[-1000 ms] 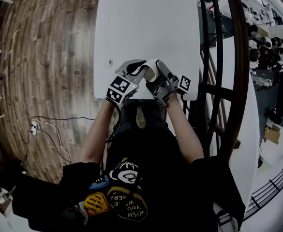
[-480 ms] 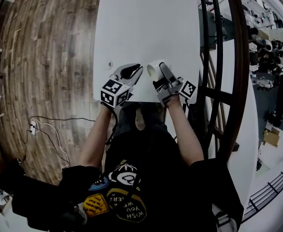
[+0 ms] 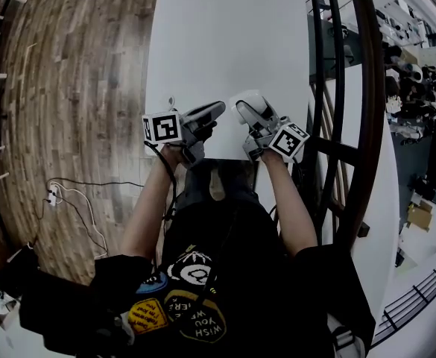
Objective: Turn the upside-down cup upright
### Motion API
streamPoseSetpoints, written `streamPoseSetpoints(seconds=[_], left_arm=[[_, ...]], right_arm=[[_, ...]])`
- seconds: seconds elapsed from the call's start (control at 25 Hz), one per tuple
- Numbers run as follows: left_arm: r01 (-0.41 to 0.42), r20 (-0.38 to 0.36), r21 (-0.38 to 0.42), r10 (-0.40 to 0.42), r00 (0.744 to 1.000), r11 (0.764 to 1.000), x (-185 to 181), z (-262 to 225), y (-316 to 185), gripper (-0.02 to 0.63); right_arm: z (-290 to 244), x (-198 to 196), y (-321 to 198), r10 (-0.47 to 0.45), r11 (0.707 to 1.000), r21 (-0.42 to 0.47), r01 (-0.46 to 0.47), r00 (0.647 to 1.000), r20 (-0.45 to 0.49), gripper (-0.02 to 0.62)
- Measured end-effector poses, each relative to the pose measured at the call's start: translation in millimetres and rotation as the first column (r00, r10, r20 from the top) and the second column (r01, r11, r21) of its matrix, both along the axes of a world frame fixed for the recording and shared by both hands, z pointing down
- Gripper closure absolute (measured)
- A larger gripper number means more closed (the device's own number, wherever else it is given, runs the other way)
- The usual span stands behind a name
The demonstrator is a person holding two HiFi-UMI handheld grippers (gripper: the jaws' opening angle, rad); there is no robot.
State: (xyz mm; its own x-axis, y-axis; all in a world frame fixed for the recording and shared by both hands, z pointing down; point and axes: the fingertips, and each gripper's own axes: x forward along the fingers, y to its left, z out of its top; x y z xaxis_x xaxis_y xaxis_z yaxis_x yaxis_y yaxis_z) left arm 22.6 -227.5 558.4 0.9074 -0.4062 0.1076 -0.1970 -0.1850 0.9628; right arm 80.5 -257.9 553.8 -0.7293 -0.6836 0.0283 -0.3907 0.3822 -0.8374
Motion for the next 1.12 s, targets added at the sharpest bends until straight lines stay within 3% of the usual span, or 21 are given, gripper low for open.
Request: streamPoseSetpoints(seconds=[0.08,0.2,0.36,0.52,0.68,0.84,1.04,1.12], left_arm=[[-0.008,-0.018,-0.029,0.007,1.000,1.000,2,4,3,0.554],[0.001,0.052,-0.013,-0.001,0.999,1.000,1,17,4,0.554],[0.015,0.155,0.004,-0.016,0.988,1.000,0,33,3,0.554],[0.037,0.193,0.006,-0.037,0.980,0.999,1,46,4,0.554],[0.034,0.253,0.005,-0.035,0.967,0.999,-4,62,4,0.554],[0.004,0.414,0.048,-0.024,0.910,0.999,-15,86,9,0.554],[-0.035,0.454,0.076,-0.003,0.891,0.996,-11,89,11,0.563],[-0.031,0.454,0.075,-0.007,0.891,0.997,-13,87,9,0.572]], right_arm=[[-1,-1,0,0.002,1.000,0.028,-0.001,0.998,-0.055,0.152],[9,2,0,0.005,0.998,0.068,0.008,0.983,-0.184,0.152],[38,5,0,-0.017,0.995,0.086,0.052,0.930,-0.367,0.153],[68,8,-5,-0.032,0.994,0.078,0.078,0.881,-0.471,0.153],[95,8,-15,-0.036,0.992,0.079,0.096,0.832,-0.554,0.153],[122,8,-18,-0.041,0.991,0.074,0.112,0.778,-0.627,0.155],[135,6,-25,-0.036,0.990,0.080,0.114,0.767,-0.640,0.153],[137,1,-29,-0.036,0.985,0.101,0.141,0.735,-0.677,0.153]])
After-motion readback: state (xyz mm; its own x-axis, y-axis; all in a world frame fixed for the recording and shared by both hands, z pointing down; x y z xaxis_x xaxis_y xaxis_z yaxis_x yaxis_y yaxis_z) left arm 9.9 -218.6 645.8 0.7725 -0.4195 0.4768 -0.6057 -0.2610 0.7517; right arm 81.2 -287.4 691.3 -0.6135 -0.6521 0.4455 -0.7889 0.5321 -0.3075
